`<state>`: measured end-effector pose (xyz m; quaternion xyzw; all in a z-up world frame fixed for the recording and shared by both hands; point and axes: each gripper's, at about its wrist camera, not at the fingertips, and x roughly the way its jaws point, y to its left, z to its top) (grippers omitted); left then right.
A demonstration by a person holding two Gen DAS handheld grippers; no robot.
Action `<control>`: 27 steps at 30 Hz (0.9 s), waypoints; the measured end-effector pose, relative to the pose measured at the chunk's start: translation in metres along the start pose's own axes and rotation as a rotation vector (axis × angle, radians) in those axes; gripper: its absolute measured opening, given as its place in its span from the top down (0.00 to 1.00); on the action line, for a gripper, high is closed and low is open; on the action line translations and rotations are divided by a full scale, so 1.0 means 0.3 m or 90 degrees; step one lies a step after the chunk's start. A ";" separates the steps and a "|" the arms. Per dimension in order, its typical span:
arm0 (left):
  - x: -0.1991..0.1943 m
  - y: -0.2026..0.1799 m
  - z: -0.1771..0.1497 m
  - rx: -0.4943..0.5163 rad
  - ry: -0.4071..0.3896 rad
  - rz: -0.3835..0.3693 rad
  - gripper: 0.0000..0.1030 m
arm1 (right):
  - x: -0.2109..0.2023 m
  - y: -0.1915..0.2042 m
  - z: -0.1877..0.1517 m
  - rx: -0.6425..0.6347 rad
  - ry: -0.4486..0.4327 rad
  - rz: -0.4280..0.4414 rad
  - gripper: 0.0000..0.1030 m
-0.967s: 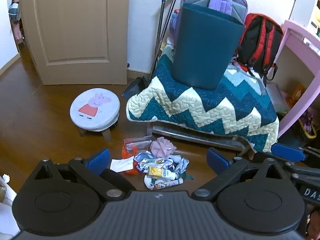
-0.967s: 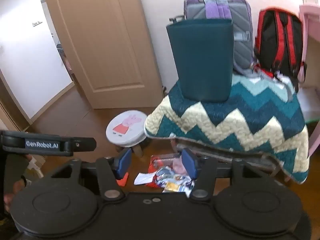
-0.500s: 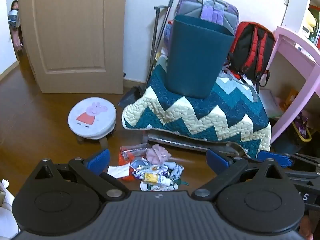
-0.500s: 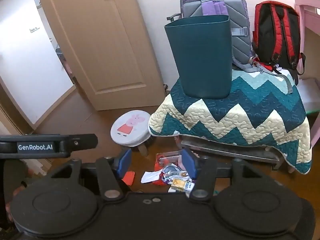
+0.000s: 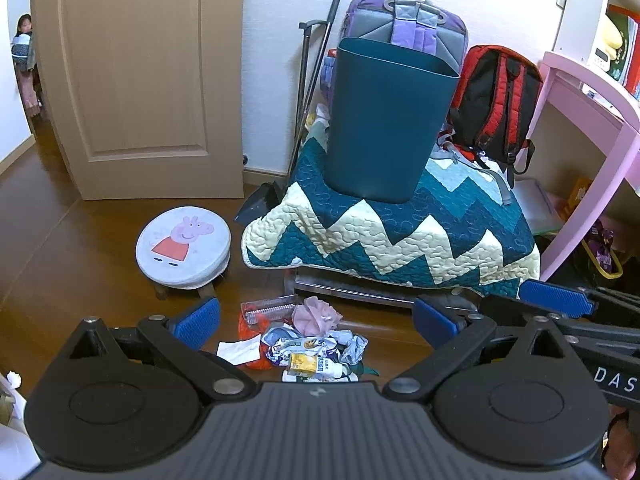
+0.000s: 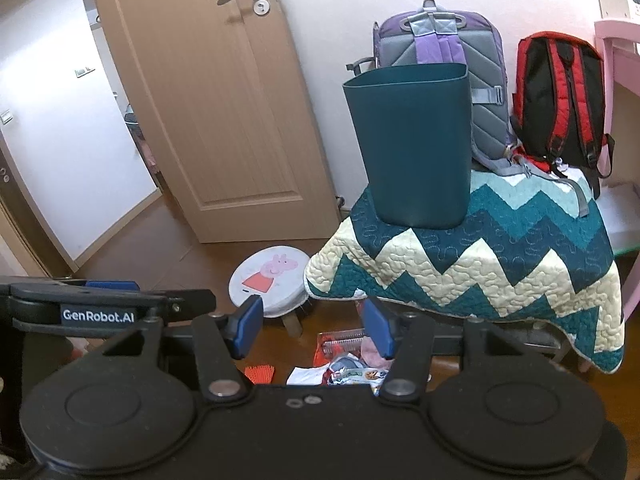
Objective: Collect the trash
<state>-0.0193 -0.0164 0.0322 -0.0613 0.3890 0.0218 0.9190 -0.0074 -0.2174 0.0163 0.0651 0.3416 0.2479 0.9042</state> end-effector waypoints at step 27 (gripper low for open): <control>-0.009 -0.002 0.007 0.004 0.002 0.000 0.00 | 0.001 -0.005 0.009 0.006 0.006 0.004 0.46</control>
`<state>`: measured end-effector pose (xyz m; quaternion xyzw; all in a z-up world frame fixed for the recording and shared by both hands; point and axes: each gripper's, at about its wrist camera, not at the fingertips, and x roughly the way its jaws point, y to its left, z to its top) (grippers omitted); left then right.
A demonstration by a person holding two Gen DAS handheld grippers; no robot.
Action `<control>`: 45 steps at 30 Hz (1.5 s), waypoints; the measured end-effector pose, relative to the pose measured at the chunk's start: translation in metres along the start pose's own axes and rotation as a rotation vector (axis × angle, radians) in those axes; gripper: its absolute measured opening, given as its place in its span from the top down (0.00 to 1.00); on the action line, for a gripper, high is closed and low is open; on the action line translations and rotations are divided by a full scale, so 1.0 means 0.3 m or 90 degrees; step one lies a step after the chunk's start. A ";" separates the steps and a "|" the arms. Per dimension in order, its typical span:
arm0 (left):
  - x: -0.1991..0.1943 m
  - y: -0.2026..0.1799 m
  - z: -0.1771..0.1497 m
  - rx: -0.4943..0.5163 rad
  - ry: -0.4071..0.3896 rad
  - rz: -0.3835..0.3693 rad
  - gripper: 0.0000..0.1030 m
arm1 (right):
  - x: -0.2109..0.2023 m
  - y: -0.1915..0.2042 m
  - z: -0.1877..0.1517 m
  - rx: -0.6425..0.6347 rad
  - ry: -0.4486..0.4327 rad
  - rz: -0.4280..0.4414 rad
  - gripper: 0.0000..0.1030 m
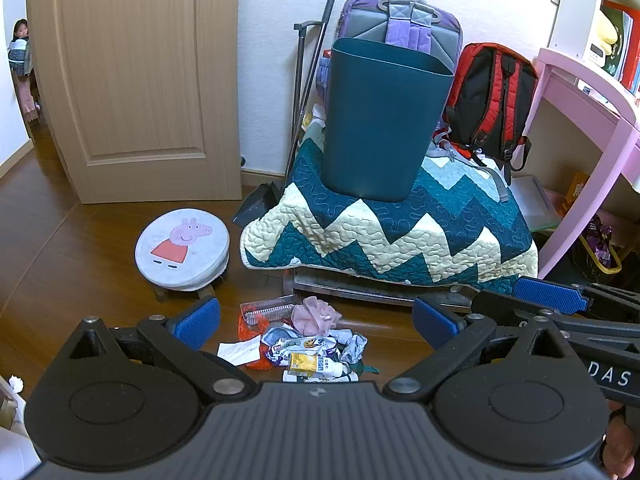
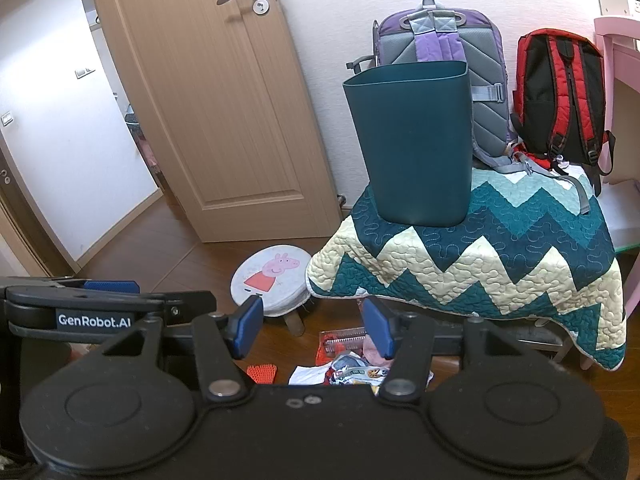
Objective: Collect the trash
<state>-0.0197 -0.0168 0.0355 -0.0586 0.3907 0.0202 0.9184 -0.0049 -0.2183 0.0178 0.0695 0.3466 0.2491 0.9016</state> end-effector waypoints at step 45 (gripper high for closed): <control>0.098 -0.015 -0.002 0.000 0.038 -0.018 0.00 | 0.069 -0.060 0.009 0.022 0.029 0.005 0.46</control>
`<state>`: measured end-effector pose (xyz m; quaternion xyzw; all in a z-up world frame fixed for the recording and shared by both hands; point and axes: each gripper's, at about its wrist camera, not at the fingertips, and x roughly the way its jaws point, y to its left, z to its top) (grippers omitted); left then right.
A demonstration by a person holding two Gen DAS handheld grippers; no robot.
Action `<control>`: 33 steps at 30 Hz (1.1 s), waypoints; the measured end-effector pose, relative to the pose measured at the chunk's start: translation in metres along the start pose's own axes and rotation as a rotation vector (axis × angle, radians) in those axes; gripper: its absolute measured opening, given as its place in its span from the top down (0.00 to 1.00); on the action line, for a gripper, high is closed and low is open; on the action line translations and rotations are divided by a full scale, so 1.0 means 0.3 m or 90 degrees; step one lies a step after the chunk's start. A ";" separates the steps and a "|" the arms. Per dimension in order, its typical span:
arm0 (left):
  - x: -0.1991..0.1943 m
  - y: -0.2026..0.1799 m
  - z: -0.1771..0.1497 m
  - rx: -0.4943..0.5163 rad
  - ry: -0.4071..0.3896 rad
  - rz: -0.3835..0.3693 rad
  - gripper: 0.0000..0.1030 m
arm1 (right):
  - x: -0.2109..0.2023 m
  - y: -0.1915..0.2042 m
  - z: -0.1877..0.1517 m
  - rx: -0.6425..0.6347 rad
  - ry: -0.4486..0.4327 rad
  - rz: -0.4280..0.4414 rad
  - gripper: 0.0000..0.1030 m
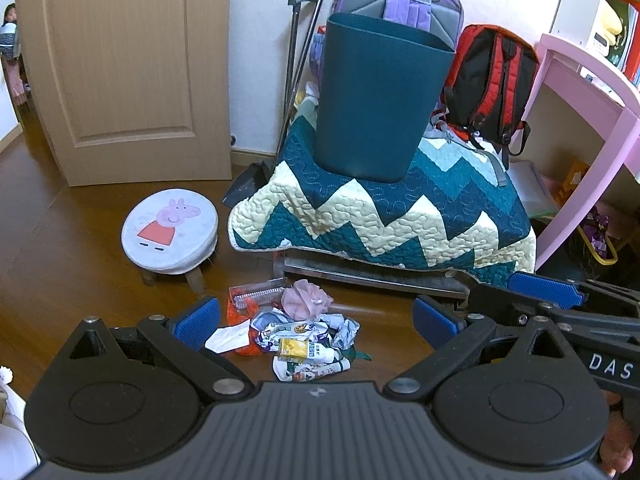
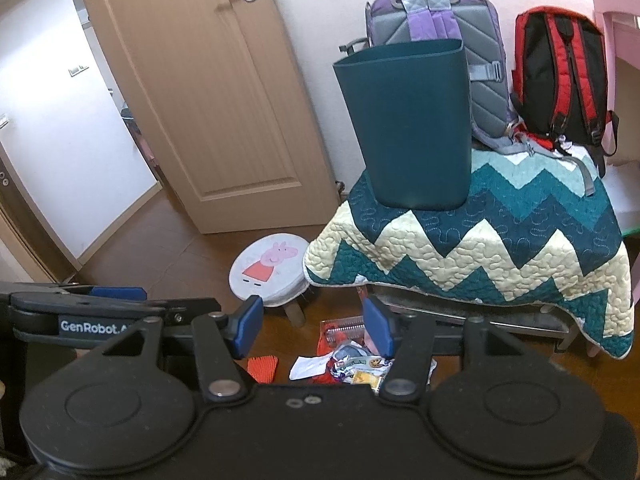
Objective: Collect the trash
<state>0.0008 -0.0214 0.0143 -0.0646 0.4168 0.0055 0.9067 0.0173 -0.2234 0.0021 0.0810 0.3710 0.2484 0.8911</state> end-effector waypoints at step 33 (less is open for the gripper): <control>0.667 0.683 0.194 -0.158 0.052 0.144 0.00 | 0.797 -0.245 0.012 -0.077 0.202 0.001 0.46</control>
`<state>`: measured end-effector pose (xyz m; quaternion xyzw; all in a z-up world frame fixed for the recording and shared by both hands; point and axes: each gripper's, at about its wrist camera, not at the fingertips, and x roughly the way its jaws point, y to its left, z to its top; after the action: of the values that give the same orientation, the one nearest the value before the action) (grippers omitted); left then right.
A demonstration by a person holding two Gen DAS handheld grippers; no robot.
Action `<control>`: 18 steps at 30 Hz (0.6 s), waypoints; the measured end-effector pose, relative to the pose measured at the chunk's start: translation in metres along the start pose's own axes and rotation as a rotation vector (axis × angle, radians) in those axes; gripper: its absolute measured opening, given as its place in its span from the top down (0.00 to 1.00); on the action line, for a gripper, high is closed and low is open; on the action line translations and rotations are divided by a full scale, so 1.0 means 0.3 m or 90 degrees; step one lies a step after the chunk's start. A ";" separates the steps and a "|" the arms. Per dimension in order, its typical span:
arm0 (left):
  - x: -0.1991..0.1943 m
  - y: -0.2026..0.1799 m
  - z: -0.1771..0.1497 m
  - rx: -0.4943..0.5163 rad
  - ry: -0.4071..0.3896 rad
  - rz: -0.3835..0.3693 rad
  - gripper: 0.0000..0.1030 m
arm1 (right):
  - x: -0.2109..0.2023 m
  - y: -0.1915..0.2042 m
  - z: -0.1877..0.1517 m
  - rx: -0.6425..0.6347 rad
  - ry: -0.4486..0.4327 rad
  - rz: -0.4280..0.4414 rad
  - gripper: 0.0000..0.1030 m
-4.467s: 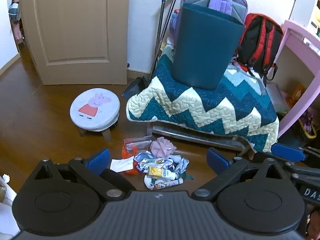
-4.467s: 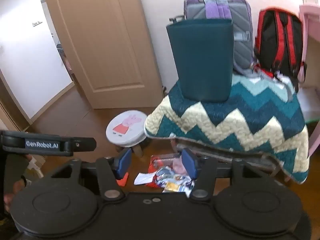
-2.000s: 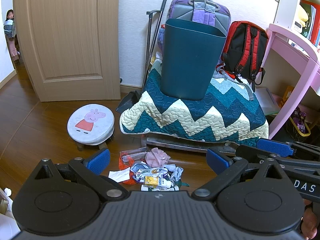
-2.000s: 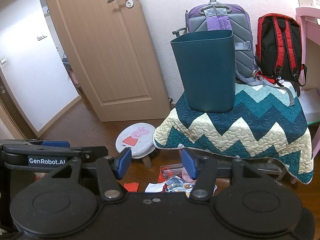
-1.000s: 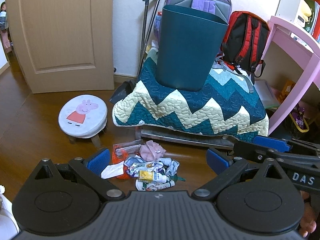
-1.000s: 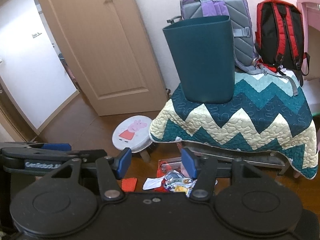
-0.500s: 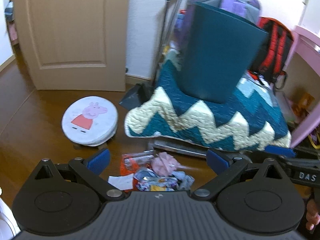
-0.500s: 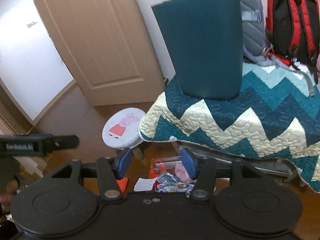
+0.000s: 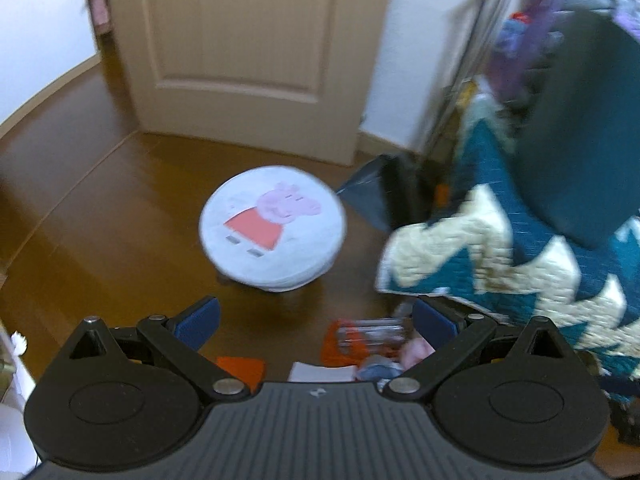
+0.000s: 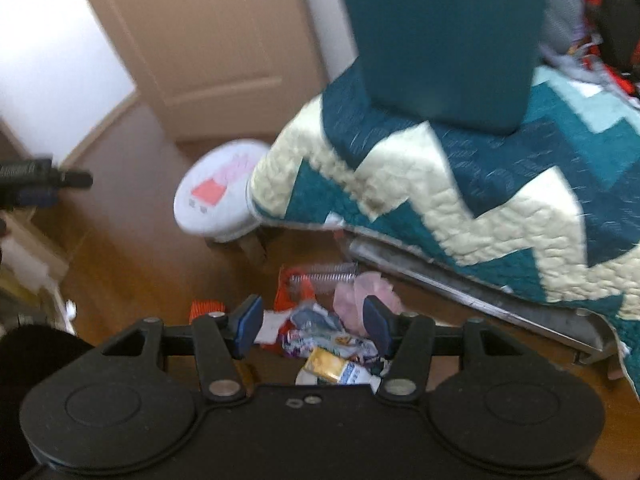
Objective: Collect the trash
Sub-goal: 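Lower left tool to orange mesh net while right tool lowers to yellow juice carton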
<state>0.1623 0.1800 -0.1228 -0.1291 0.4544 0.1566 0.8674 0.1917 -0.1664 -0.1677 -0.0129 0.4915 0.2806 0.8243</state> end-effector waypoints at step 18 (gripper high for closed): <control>0.788 0.281 -0.188 -0.045 0.208 0.072 0.00 | 0.637 -0.006 -0.134 -0.150 0.246 0.039 0.47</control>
<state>0.2145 0.2733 -0.3569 -0.1575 0.5901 0.1978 0.7667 0.2288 -0.0940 -0.3451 -0.1475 0.6043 0.3534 0.6987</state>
